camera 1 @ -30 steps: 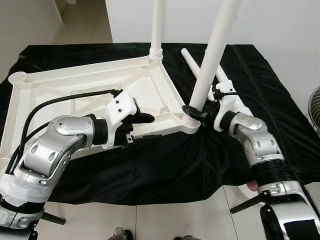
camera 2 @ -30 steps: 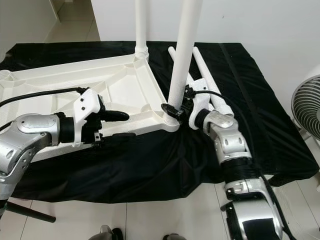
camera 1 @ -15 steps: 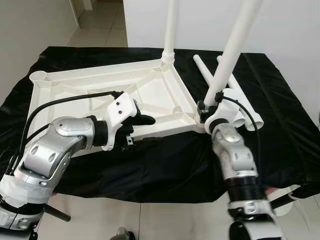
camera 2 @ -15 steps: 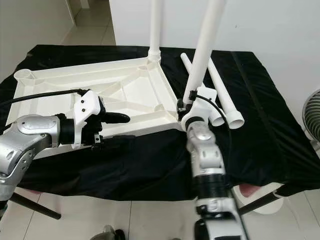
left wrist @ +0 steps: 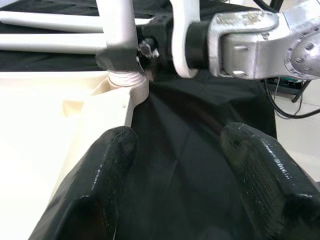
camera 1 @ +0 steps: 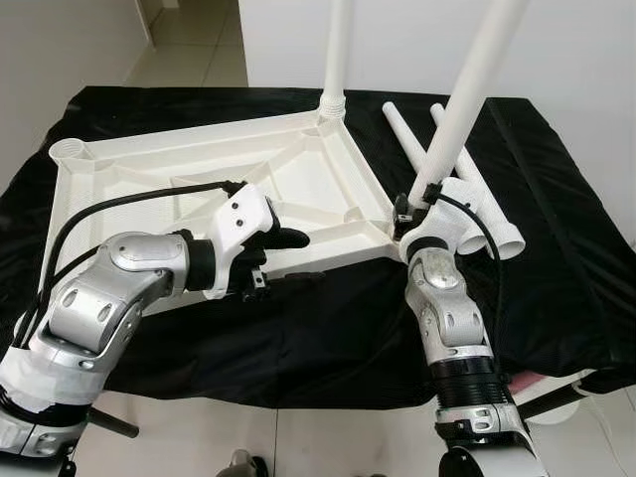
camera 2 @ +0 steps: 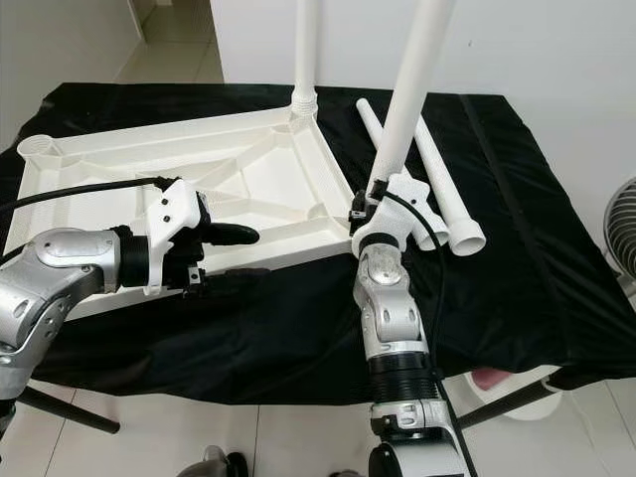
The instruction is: Building children table
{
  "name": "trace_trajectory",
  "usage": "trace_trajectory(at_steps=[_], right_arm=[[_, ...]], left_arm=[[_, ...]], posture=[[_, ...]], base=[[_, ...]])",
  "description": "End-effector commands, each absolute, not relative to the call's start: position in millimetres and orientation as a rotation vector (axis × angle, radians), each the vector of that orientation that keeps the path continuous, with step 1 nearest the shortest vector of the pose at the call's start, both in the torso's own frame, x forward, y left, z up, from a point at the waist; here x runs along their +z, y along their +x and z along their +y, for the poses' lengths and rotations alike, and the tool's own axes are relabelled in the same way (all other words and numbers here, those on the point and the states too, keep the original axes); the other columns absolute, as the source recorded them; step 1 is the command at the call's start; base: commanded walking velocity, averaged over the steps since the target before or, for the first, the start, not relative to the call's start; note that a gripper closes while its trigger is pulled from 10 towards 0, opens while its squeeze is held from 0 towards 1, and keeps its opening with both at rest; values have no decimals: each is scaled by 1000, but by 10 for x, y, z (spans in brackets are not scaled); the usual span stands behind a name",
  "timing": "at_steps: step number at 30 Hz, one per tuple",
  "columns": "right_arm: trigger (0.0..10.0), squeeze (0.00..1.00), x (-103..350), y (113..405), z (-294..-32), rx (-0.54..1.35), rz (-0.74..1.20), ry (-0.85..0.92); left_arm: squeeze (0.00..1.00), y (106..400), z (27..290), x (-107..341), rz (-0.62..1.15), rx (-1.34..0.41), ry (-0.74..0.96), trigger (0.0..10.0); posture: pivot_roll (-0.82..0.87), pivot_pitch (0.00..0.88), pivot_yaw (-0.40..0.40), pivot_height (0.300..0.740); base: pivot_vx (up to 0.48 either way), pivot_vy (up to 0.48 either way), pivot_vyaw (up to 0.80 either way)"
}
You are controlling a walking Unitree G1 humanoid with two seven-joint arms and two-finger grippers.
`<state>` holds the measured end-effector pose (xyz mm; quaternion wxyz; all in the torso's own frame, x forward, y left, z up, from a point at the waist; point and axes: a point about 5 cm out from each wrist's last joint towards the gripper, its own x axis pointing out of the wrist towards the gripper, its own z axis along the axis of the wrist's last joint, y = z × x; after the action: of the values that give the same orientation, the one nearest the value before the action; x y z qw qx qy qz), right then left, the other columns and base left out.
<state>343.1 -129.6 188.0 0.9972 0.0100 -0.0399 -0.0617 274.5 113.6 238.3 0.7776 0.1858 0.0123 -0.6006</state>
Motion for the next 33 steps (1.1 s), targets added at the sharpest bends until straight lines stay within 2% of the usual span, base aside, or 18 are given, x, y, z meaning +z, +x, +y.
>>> trace_trajectory(at_steps=[1,2,6,10,16,20,23,25,26,30,33], right_arm=[[10000,1000,1763,3400,-1294,-105,-29,18],[10000,0,1784,3383,-1282,-87,-47,9],[10000,0,1827,3280,-1255,16,-113,-17],[10000,0,1817,3203,-1276,39,-143,-49],[10000,0,1734,2980,-1344,77,-164,-94],[10000,0,1555,2679,-1453,114,-141,-157],[10000,0,1504,2618,-1461,133,-139,-189],[10000,0,1447,2543,-1370,229,-149,-208],[10000,0,1447,2543,-1370,229,-149,-208],[10000,0,1386,2477,-1201,378,-149,-224],[10000,0,1412,2491,-1163,396,-157,-220]], left_arm=[[0,2751,1136,2387,24,-1282,393,10000],[0,2756,1137,2391,22,-1278,393,10000],[0,2800,1152,2417,2,-1233,373,10000],[0,2844,1169,2440,-16,-1187,359,10000],[0,3003,1249,2487,-38,-1023,326,10000],[0,3178,1450,2421,15,-812,336,10000],[0,3211,1546,2347,61,-763,372,10000],[0,3254,1739,2194,144,-692,449,10000],[0,3254,1739,2194,144,-692,449,10000],[0,3299,2034,1976,238,-635,569,10000],[0,3358,2120,1916,276,-620,564,10000]], posture=[[-6,158,28,740],[-6,158,28,740],[-7,159,27,740],[-8,160,26,740],[-13,162,20,740],[-23,159,19,740],[-25,156,20,740],[-25,136,22,740],[-25,136,22,740],[-20,120,18,740],[-18,114,17,740]], base=[[0,0,0],[0,0,0],[0,0,0],[0,0,0],[0,0,0],[0,0,0],[0,0,0],[0,0,0],[0,0,0],[0,0,0],[0,0,0]])
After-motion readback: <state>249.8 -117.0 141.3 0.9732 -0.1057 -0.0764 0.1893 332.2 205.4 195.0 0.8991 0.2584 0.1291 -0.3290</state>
